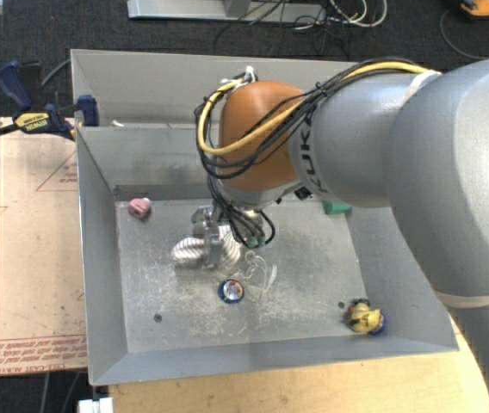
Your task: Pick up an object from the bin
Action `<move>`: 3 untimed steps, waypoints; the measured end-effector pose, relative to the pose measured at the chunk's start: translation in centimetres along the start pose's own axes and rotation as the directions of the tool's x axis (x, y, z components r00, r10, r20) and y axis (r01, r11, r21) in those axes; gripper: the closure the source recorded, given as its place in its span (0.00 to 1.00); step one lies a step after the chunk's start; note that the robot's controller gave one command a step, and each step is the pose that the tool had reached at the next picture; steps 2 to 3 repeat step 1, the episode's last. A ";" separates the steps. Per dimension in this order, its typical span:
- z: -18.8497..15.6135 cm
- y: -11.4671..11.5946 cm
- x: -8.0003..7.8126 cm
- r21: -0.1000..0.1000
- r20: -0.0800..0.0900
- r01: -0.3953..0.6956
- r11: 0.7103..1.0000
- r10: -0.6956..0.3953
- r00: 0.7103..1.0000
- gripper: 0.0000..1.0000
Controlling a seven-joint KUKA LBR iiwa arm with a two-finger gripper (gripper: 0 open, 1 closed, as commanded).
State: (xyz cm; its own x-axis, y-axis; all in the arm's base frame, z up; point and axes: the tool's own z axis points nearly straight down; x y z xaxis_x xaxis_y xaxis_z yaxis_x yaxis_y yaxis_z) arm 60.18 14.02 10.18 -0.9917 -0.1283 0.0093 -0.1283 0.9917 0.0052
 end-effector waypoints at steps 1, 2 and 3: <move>-2.2 0.0 -0.2 0.000 0.007 0.000 1.000 0.000 1.000 1.00; -2.2 0.0 -0.2 0.000 0.007 0.000 1.000 0.000 1.000 1.00; -2.2 0.0 -0.2 0.000 0.007 0.000 1.000 0.000 1.000 1.00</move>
Offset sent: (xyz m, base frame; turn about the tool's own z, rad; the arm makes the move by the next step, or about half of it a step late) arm 0.0000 0.0000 0.0398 0.0000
